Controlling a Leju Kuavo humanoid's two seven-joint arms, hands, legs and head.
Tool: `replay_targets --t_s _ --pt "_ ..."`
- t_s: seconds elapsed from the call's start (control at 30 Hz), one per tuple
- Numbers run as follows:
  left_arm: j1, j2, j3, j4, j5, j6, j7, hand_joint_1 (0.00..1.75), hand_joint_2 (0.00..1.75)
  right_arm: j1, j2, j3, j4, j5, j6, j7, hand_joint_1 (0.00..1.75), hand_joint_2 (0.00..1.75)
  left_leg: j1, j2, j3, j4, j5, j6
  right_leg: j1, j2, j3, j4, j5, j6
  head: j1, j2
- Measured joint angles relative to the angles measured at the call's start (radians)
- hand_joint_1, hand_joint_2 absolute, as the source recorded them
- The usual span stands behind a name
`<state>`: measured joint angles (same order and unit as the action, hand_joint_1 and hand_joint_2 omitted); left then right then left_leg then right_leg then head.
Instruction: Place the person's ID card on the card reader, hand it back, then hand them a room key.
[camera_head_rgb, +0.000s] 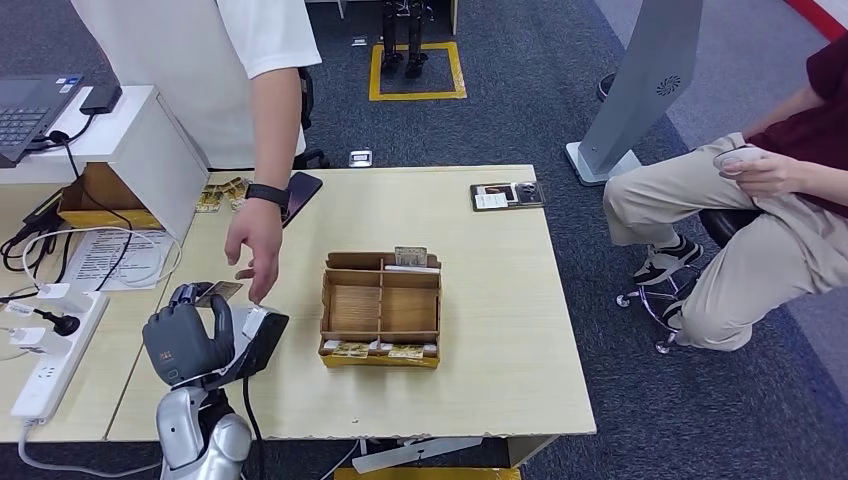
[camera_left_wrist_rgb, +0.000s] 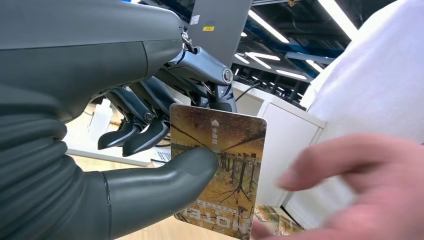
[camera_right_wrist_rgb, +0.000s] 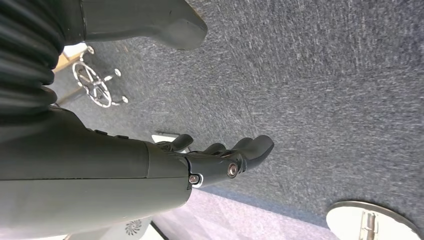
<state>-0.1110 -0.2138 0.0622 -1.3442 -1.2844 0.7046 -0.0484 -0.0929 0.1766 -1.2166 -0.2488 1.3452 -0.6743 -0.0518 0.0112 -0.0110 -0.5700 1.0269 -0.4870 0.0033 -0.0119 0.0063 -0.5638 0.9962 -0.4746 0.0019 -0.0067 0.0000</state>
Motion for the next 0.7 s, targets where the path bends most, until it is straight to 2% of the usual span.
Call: replay_targets --t_s 0.2,0.23,0.33,0.37,0.4,0.53,0.7 --pt "-0.084 0.022 0.000 0.074 0.036 -0.002 0.040 1.75 1.75 -0.002 0.000 0.010 0.001 0.005 0.001 0.000 0.00 1.75 0.000 0.000 0.000 0.000 0.000 0.000 0.000 0.000 0.000 0.000 0.000 0.000 0.000 0.000" --pt "-0.094 0.025 0.000 0.083 0.045 -0.002 0.041 1.61 1.75 -0.002 0.000 0.010 0.001 0.005 0.001 0.000 0.00 1.75 0.000 0.000 0.000 0.000 0.000 0.000 0.000 0.000 0.000 0.000 0.000 0.000 0.000 0.000" --pt "-0.118 0.030 0.000 0.109 0.083 -0.002 0.032 0.84 1.75 -0.003 0.000 0.012 0.002 0.003 0.001 0.000 0.00 1.75 0.000 0.000 0.000 0.000 0.000 0.000 0.000 0.000 0.000 0.000 0.000 0.000 0.000 0.000" --pt "-0.124 0.031 0.000 0.115 0.096 -0.002 0.025 0.72 1.75 -0.003 0.000 0.012 0.002 0.002 0.000 0.000 0.00 1.75 0.000 0.000 0.000 0.000 0.000 0.000 0.000 0.000 0.000 0.000 0.000 0.000 0.000 0.000" --pt "-0.129 0.031 0.000 0.120 0.105 -0.002 0.019 0.72 1.75 -0.004 0.000 0.013 0.002 0.002 0.000 0.000 0.00 1.75 0.000 0.000 0.000 0.000 0.000 0.000 0.000 0.000 0.000 0.000 0.000 0.000 0.000 0.000" --pt "-0.140 0.030 0.000 0.131 0.120 -0.002 0.003 0.00 1.75 -0.004 0.000 0.019 0.004 -0.002 0.000 0.000 0.00 1.75 0.000 0.000 0.000 0.000 0.000 0.000 0.000 0.000 -0.001 0.000 0.000 0.000 0.000 0.000" --pt "-0.143 0.023 0.000 0.133 0.141 -0.002 -0.027 0.00 1.75 -0.005 0.000 0.023 0.005 -0.006 -0.002 0.000 0.00 1.75 0.000 0.000 0.000 0.000 0.000 0.000 0.000 0.000 -0.001 0.000 0.000 0.000 0.000 0.000"
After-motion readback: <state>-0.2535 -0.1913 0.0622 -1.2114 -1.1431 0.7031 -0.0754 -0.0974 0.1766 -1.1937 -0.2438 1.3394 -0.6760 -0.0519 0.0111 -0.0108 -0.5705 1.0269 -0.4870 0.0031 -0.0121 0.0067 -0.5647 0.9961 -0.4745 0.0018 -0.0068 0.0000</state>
